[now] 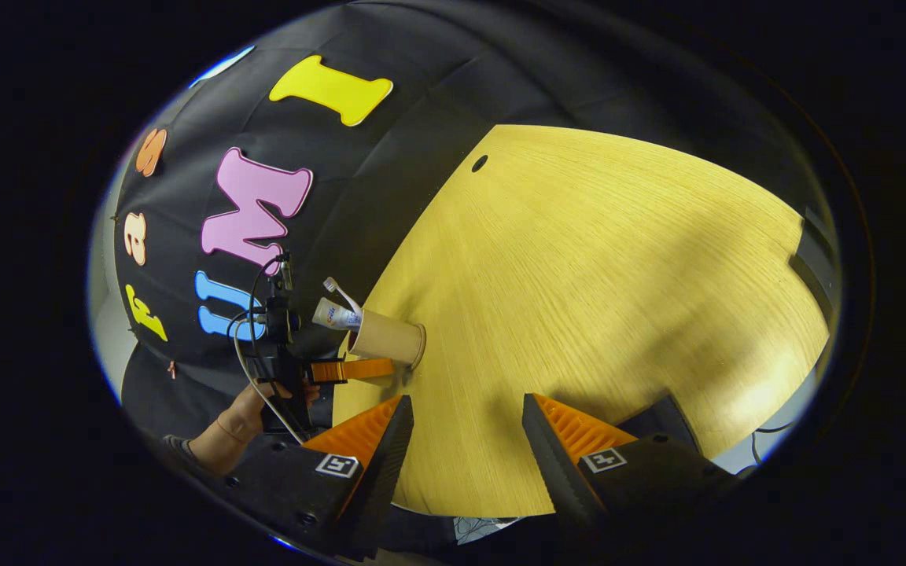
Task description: Put the toothbrush and toothpaste on the desktop into the cup, then pick up the cup and place it on the coaster on the desktop.
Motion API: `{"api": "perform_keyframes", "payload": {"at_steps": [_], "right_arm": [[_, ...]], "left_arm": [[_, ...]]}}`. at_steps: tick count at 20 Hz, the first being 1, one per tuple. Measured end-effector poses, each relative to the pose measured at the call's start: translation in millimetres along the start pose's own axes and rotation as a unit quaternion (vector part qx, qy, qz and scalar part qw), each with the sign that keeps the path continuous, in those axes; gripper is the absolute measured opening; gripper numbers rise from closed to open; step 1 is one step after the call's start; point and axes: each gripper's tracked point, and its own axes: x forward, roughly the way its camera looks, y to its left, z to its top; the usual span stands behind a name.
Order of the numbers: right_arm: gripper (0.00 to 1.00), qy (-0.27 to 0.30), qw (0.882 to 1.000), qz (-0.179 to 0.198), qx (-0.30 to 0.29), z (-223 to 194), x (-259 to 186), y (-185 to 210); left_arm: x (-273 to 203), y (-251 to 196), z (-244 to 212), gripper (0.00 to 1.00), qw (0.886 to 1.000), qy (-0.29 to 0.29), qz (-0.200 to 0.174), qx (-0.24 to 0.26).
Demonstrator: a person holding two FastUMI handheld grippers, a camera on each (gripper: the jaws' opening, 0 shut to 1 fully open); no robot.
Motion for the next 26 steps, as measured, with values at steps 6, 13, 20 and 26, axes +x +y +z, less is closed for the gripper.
{"api": "perform_keyframes", "payload": {"at_steps": [6,13,20,26], "right_arm": [[0.86,0.005,1.000,0.007,-0.011,0.7,8.3,17.7],[0.86,0.026,0.999,0.022,-0.035,-10.6,24.7,52.7],[0.87,0.047,0.996,0.033,-0.064,-24.5,43.3,90.5],[0.87,0.060,0.994,0.040,-0.078,-35.5,57.7,116.3]], "left_arm": [[-22.1,13.4,-6.6,0.97,1.000,-0.020,0.011,-0.007],[-67.9,24.7,-16.9,1.00,0.997,-0.069,0.007,-0.021],[-126.0,45.7,-37.6,0.98,0.986,-0.148,0.007,-0.075],[-162.7,67.6,-61.1,0.96,0.966,-0.213,-0.004,-0.146]]}}
